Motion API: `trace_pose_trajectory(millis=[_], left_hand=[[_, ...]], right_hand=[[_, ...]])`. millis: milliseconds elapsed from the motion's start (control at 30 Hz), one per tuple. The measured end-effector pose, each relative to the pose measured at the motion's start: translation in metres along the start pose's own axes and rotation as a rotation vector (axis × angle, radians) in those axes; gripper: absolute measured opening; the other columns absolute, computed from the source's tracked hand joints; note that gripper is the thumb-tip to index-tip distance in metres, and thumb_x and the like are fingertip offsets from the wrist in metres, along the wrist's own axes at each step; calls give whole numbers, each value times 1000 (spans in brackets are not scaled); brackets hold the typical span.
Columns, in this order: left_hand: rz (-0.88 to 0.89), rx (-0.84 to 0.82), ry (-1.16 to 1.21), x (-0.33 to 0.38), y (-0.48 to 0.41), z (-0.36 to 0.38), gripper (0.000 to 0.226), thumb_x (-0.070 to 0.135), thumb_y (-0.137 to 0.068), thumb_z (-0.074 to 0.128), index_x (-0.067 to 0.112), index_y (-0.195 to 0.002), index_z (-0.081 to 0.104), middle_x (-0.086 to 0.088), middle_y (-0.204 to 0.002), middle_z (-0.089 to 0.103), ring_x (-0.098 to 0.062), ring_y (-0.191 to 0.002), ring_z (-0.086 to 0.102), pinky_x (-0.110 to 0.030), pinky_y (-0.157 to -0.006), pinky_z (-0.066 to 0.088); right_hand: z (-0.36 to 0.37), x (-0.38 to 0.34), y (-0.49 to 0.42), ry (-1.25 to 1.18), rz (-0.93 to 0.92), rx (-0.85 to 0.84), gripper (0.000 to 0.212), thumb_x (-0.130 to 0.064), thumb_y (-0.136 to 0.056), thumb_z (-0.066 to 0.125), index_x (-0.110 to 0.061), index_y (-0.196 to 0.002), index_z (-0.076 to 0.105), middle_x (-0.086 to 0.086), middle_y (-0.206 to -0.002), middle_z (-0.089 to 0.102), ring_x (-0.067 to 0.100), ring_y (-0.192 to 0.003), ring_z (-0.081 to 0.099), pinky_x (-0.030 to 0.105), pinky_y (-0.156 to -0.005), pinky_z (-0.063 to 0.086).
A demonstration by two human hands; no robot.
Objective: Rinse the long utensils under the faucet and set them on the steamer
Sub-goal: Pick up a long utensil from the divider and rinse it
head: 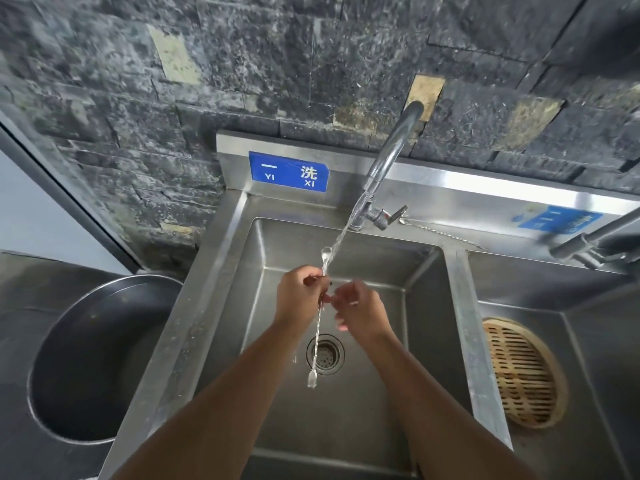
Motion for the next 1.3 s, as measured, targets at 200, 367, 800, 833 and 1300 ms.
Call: trace_pose_trajectory(millis=[200,367,800,833,1300], left_hand=[[-57,-23,-26,-10,9,-6,16,16,-84,72,21,-68,72,1,-54,67,-11,-44,61,-24,-47,48],[-57,-58,11,-12,14,-6,17,19,-83,70,10,-69,73,0,-49,60,-12,-38,50,-22,-41,40],[-256,-36,251,-21,11,-6,29,16,-83,63,22,-55,66,-2,-52,57,-10,-35,37,-16,-36,23],[-259,-35,243,-22,11,-6,29,16,-82,62,22,-55,66,-2,-52,57,-10,-35,37,-16,-36,23],[-225,-6,257,-12,21,0,35,6,-86,59,19,-54,66,-1,-49,52,-10,-37,35,-18,-37,25]], right_hand=[[1,-35,-12,-236,-52,-52,14,-8,-91,67,-21,-85,68,-2,-69,69,11,-52,63,28,-54,57],[10,-35,-18,-343,-22,-108,5,-2,-94,62,-6,-94,65,5,-72,66,12,-52,56,22,-47,49],[28,-46,-39,-388,-63,-28,33,-13,-103,45,-8,-77,65,5,-65,69,13,-38,43,24,-41,37],[28,-43,-39,-388,-53,-1,34,-14,-103,44,-10,-77,65,2,-62,69,12,-38,43,25,-41,37],[18,-36,-36,-376,-61,94,36,-15,-99,48,-6,-68,64,-4,-45,60,10,-33,38,24,-39,35]])
Point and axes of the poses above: each hand's wrist, its own y-axis away from the middle knuckle, its own z-axis out of the palm, x = y × z, the point moved 9 cm from there along -y, towards the middle knuckle
